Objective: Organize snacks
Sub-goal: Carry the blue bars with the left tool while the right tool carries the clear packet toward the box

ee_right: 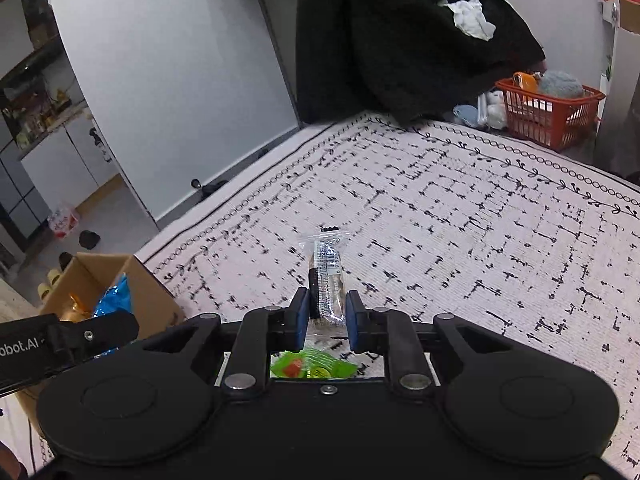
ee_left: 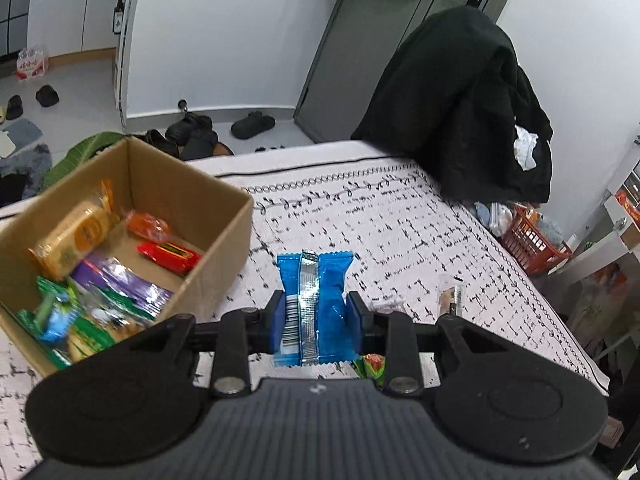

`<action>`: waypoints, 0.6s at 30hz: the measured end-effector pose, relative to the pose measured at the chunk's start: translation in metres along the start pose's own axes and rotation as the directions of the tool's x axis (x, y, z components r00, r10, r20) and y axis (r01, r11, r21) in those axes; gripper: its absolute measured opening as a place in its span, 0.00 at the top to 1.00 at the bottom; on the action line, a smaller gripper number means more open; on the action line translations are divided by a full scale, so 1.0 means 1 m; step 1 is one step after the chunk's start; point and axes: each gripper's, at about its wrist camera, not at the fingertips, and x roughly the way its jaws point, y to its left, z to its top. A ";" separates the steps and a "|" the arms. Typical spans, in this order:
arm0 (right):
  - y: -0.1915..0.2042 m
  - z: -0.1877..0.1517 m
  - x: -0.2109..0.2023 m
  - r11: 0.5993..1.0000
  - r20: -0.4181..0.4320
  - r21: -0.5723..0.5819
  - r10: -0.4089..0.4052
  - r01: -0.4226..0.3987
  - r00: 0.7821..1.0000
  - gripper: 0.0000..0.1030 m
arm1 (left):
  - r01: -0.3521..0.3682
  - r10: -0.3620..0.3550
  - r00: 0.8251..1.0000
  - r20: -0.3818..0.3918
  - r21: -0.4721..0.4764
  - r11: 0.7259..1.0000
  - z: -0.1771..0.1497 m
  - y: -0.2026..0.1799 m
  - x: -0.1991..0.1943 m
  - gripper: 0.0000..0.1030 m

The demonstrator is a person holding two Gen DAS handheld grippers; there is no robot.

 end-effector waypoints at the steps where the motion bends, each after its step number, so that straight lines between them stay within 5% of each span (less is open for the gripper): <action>1: 0.001 0.000 -0.002 1.000 0.005 0.001 0.002 -0.002 1.000 0.81 | -0.004 0.004 1.000 0.006 0.001 1.000 0.001 0.001 -0.003 0.70; 18: 0.050 0.000 -0.024 0.994 0.046 -0.076 0.086 -0.083 0.995 0.81 | -0.081 0.083 0.992 0.092 -0.030 0.996 0.030 0.033 -0.047 0.70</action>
